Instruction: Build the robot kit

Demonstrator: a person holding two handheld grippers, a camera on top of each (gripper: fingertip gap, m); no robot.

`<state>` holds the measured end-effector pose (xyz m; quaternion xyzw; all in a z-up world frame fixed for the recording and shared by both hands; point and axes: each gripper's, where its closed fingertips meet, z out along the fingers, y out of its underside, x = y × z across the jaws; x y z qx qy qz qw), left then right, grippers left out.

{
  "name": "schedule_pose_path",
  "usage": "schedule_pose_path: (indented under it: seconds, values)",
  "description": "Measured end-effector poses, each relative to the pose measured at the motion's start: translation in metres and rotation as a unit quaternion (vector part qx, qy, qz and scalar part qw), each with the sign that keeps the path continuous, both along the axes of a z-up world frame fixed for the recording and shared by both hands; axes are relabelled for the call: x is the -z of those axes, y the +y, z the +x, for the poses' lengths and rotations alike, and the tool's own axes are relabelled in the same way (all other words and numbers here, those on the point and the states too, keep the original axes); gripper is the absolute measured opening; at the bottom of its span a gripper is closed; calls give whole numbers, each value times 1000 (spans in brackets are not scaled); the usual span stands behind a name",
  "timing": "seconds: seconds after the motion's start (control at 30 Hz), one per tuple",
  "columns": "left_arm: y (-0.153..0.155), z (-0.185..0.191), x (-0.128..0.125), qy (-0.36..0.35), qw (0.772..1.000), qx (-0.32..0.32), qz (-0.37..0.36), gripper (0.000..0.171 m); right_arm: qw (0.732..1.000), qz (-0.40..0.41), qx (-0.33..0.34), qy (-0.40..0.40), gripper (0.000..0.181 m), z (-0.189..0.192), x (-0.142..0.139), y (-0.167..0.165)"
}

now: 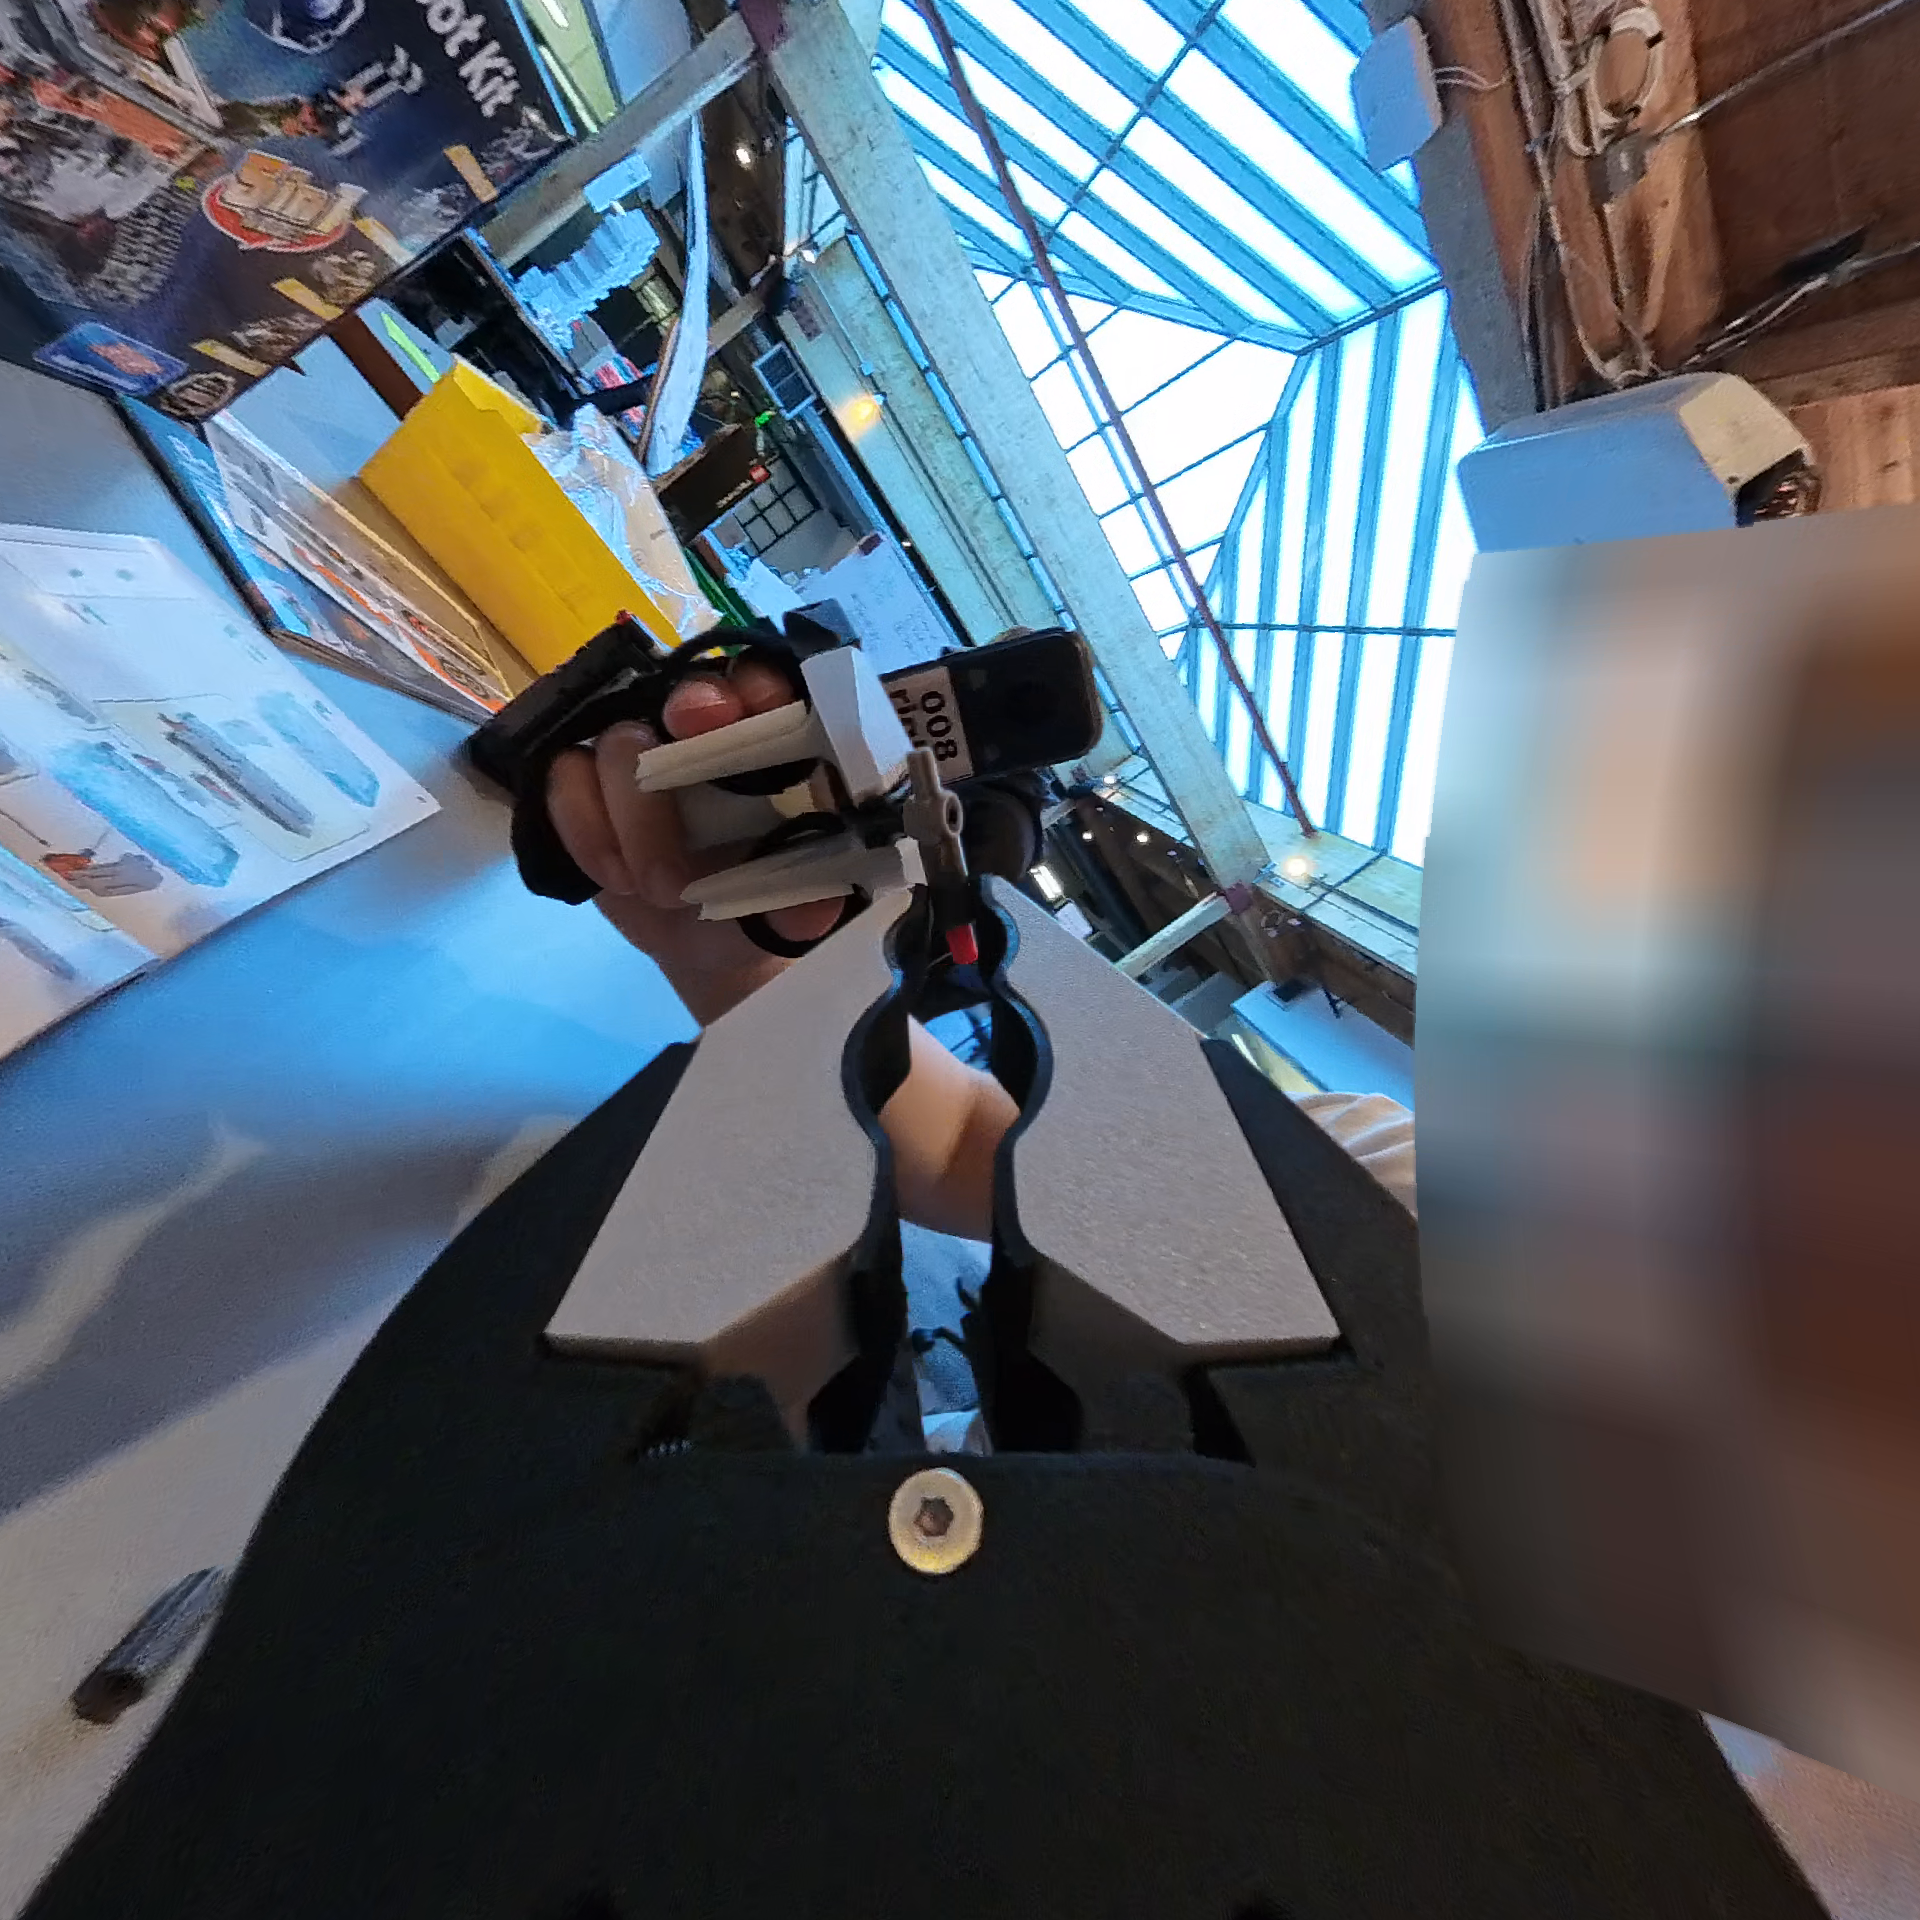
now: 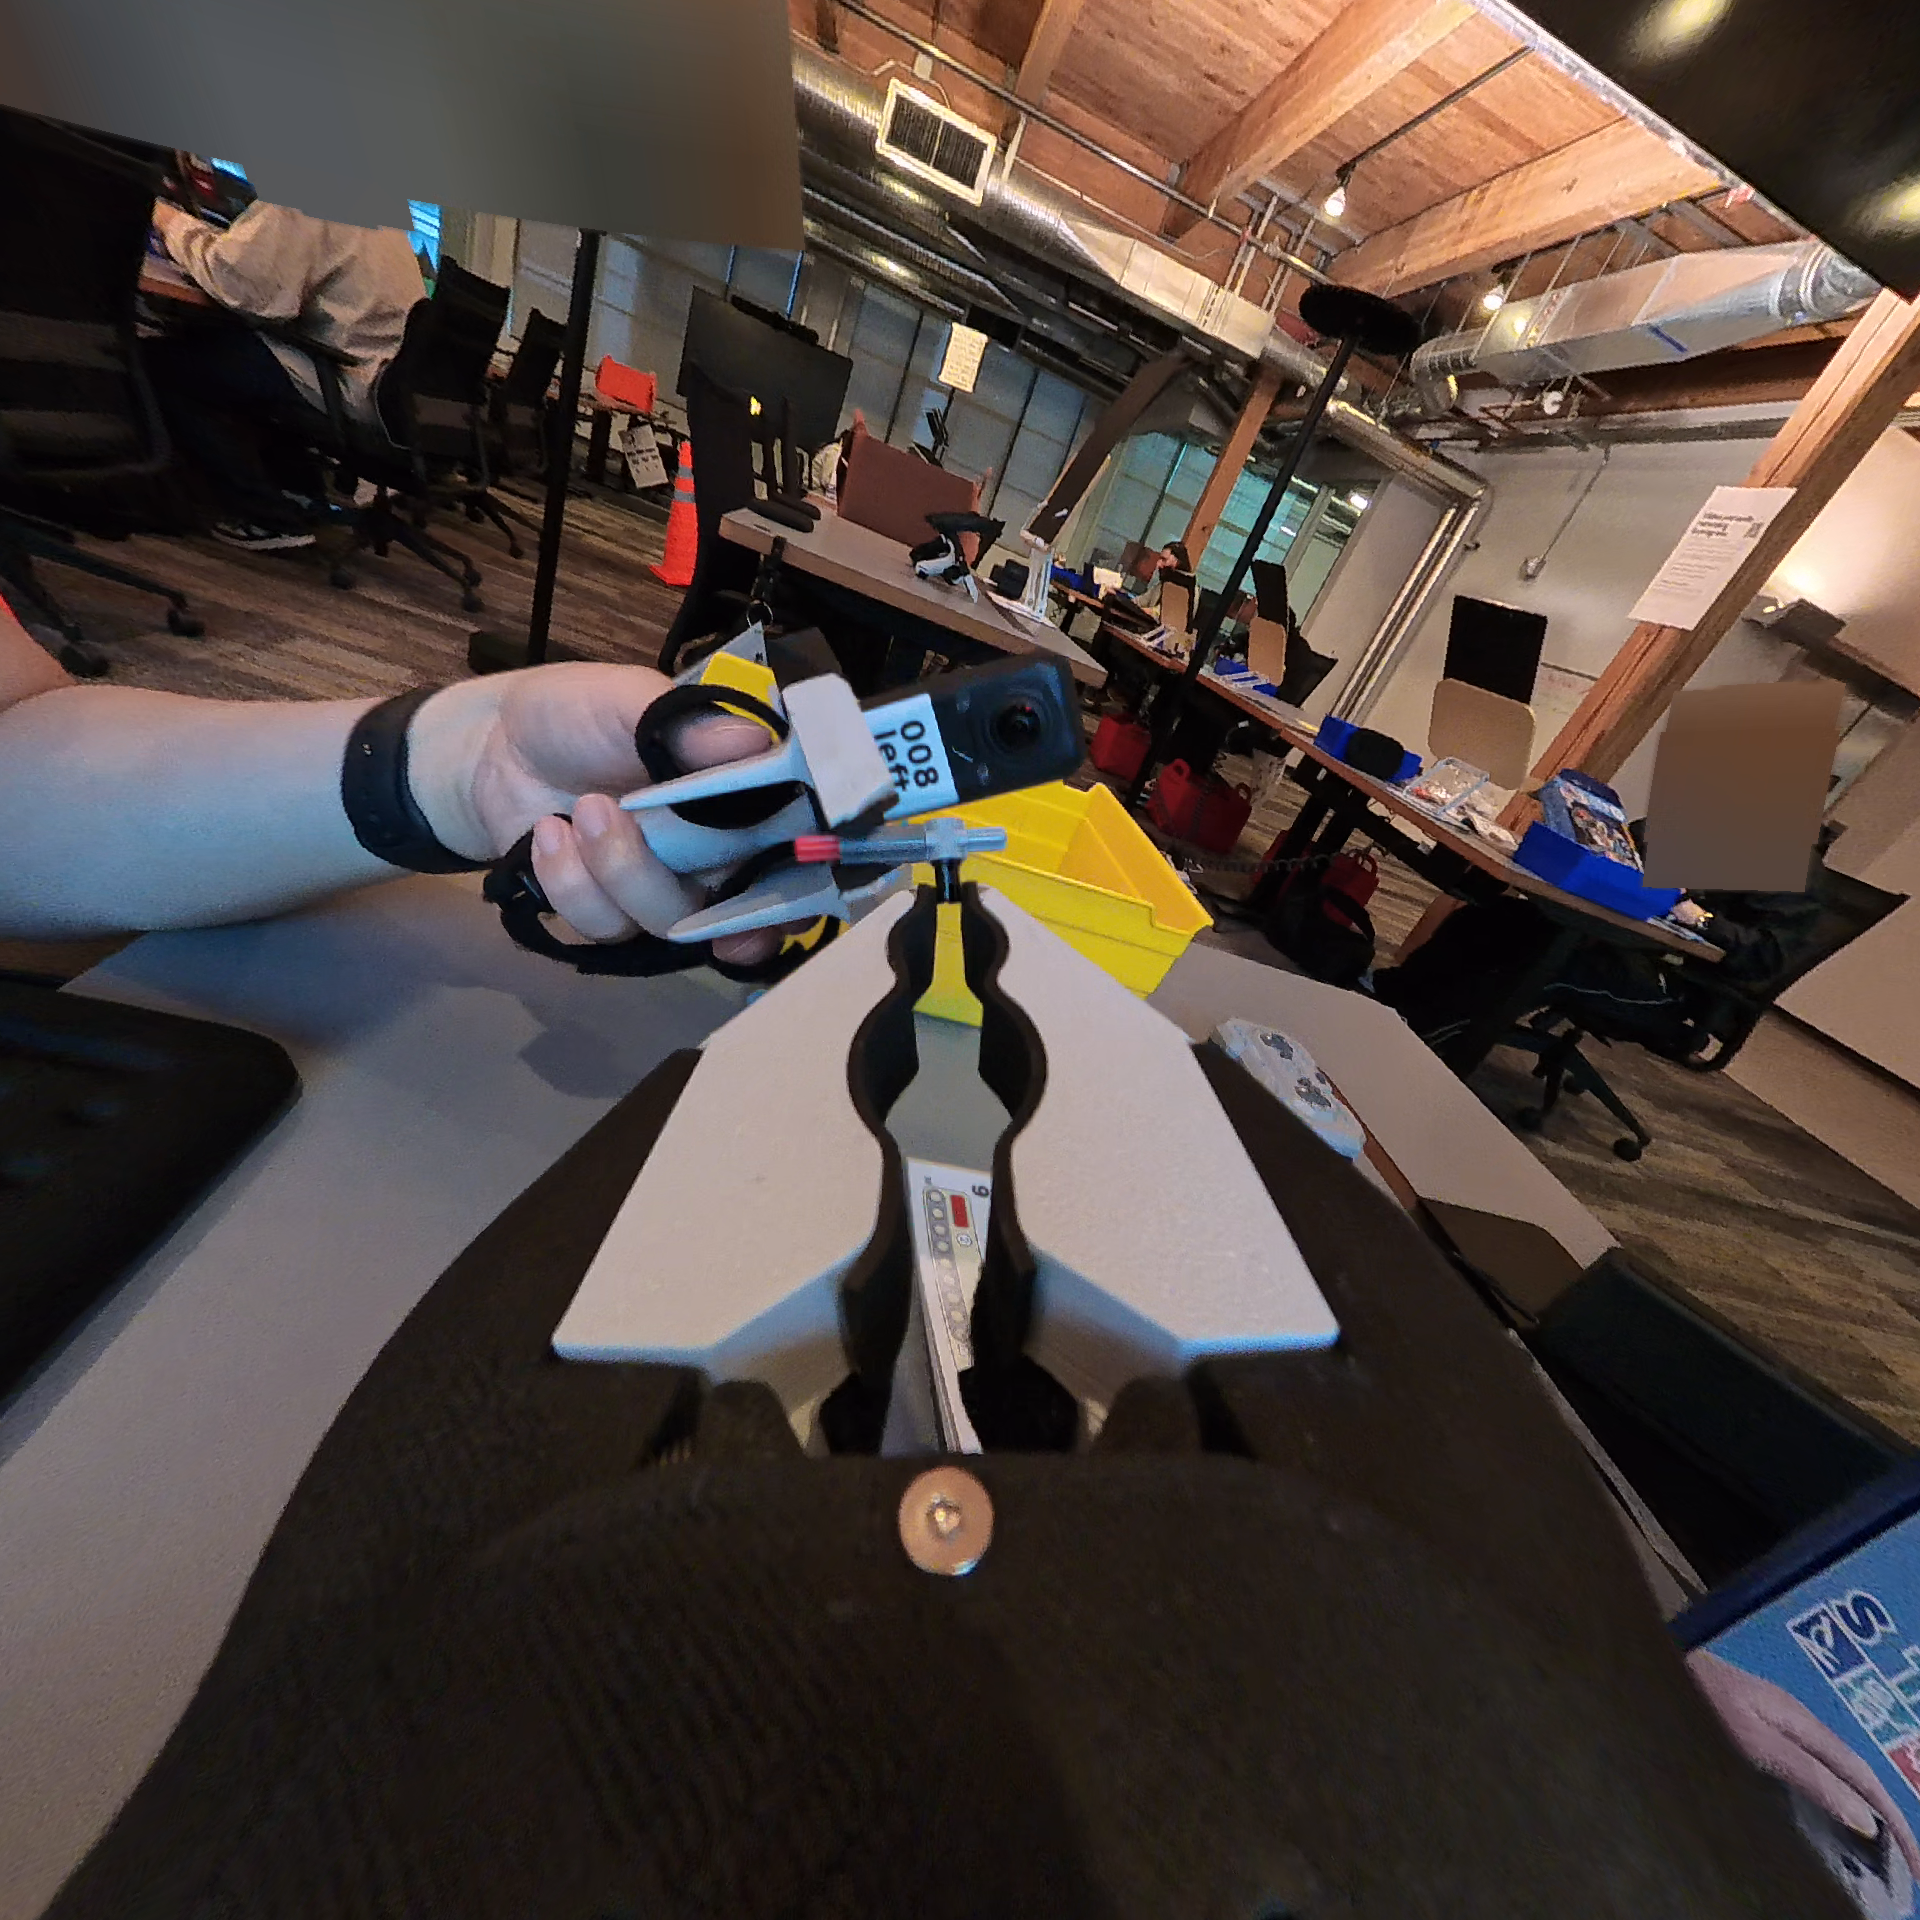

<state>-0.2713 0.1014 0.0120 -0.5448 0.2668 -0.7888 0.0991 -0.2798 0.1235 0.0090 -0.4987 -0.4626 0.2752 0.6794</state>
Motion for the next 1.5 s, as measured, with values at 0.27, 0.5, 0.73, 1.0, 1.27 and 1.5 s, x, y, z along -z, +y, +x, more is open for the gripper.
schedule_pose_path:
  seconds: [0.27, 0.5, 0.73, 1.0, 1.27, 1.5]
  values:
    - [0, -3, -5, -6, 1000, -5, 20, 4, 1000, -4, -7, 19, 7, -3, -6, -2]
    - [-2, -44, -18, 105, 958, -156, 219, 4, 995, -95, 10, 18, 24, 11, 10, 17]
    - [24, -129, -11, 261, 830, -350, 348, 4, 964, -222, -11, -146, 19, -22, 94, 18]
    - [21, -168, 0, 284, 812, -381, 338, 4, 939, -100, 20, -329, 14, -49, 77, 37]
    - [19, -166, -11, 251, 822, -372, 349, 4, 949, -144, 67, -272, 14, -14, 10, 65]
    - [32, -135, -70, 179, 837, -357, 373, 4, 941, -209, 130, -231, 14, 5, 7, 95]
